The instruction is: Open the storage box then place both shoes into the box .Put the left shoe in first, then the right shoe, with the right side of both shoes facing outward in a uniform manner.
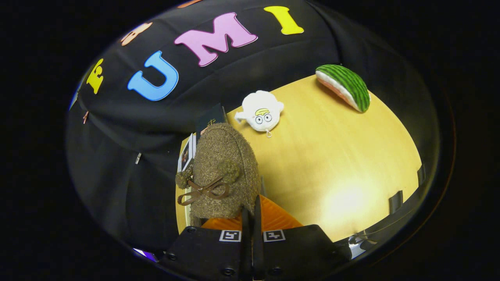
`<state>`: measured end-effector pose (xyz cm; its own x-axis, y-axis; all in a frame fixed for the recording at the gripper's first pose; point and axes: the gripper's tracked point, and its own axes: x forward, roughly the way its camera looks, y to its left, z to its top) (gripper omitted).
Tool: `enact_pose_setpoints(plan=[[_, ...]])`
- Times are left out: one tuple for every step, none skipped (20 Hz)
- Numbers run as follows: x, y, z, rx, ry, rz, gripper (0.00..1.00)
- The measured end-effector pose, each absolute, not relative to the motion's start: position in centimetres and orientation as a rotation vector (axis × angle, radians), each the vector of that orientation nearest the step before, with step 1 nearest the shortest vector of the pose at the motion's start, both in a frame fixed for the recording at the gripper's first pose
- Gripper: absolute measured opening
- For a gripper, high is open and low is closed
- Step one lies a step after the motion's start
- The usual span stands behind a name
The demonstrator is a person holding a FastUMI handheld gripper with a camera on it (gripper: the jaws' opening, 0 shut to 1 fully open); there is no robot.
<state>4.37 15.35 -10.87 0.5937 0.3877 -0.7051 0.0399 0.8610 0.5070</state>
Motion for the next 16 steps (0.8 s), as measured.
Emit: enact_pose_setpoints(plan=[[4.2,16.5,-11.1,0.504,0.932,0.223,0.06],[4.1,17.6,-11.3,0.497,0.94,0.229,0.06],[4.0,18.5,-11.9,0.489,0.949,0.234,0.06],[3.9,19.3,-12.3,0.482,0.96,0.237,0.06],[3.6,19.9,-12.6,0.479,0.972,0.242,0.06],[3.3,20.5,-13.0,0.473,0.982,0.248,0.06],[3.2,21.0,-13.4,0.467,0.991,0.248,0.06],[3.0,21.3,-13.9,0.458,1.002,0.246,0.06],[3.1,21.6,-14.5,0.45,1.01,0.24,0.06],[2.9,21.8,-14.8,0.443,1.021,0.237,0.06],[2.9,21.9,-15.1,0.439,1.028,0.234,0.06],[2.9,22.0,-15.5,0.437,1.035,0.229,0.06],[2.9,22.2,-15.6,0.437,1.037,0.227,0.06],[3.0,22.3,-15.9,0.432,1.041,0.227,0.06],[3.0,22.4,-15.3,0.431,1.048,0.227,0.07],[2.9,22.7,-15.0,0.44,1.05,0.239,0.09]])
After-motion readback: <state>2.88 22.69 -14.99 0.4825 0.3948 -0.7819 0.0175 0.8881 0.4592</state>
